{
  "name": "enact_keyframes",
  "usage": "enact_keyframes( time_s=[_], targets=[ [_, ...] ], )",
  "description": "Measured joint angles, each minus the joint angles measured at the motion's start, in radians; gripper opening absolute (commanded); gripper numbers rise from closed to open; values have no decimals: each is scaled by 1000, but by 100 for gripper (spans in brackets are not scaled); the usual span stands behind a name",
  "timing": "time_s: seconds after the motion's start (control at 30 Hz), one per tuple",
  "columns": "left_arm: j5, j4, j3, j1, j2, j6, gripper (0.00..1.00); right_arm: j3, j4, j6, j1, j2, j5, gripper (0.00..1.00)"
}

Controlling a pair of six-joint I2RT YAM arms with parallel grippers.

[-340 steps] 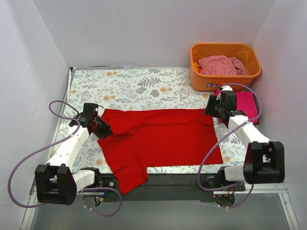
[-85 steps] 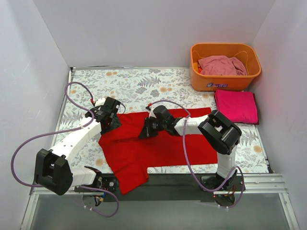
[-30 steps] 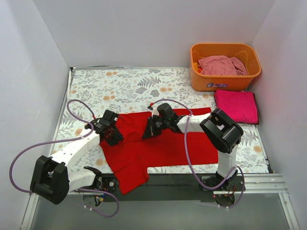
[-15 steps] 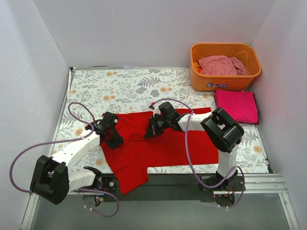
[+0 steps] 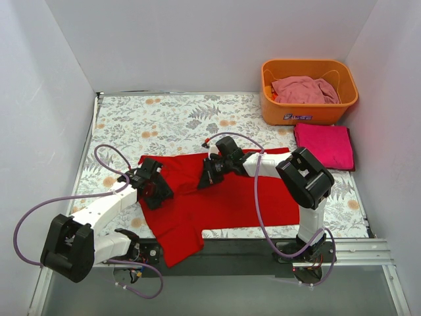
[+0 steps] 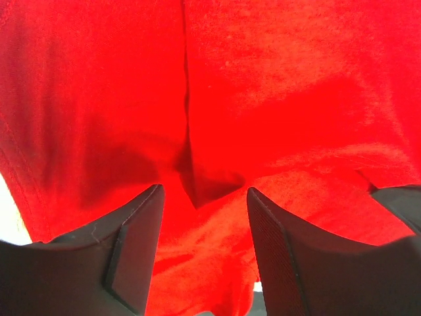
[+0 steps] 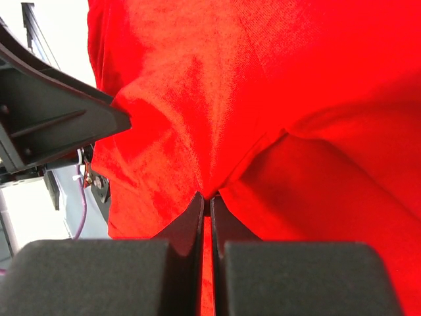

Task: Fold and stack the t-shirts
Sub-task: Fold the tshirt

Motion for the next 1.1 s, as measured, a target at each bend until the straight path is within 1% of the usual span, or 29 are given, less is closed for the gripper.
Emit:
enact_keyframes(
  time_s=[0.17,0.3,0.53,0.57,0.6,0.67,0.7,0.8,1.0,1.1],
  targets=[
    [9,68,-54,0,-24,16,53,3,-10,-5,0,6,-9,1],
    [25,122,-58,0,-23,26,51,6,-14,-8,0,9,-13,1],
    [33,159,-58,0,-23,44,42,7,-14,-11,0,19,-17,1],
    [37,159,-58,0,-22,45,35,7,-14,-11,0,19,-18,1],
    [42,159,-58,0,-23,44,32,7,-14,-12,0,19,-18,1],
    [61,159,-58,0,-23,44,23,8,-14,-13,0,19,-19,1],
    [71,159,-58,0,-23,42,15,8,-14,-14,0,19,-19,1],
    [100,143,-50,0,-25,37,5,11,-14,-16,0,19,-19,1],
    [118,48,22,0,-49,6,4,11,-17,-21,-2,19,-19,1],
    [112,-7,49,0,-58,-12,9,11,-21,-26,-5,19,-19,1]
  ],
)
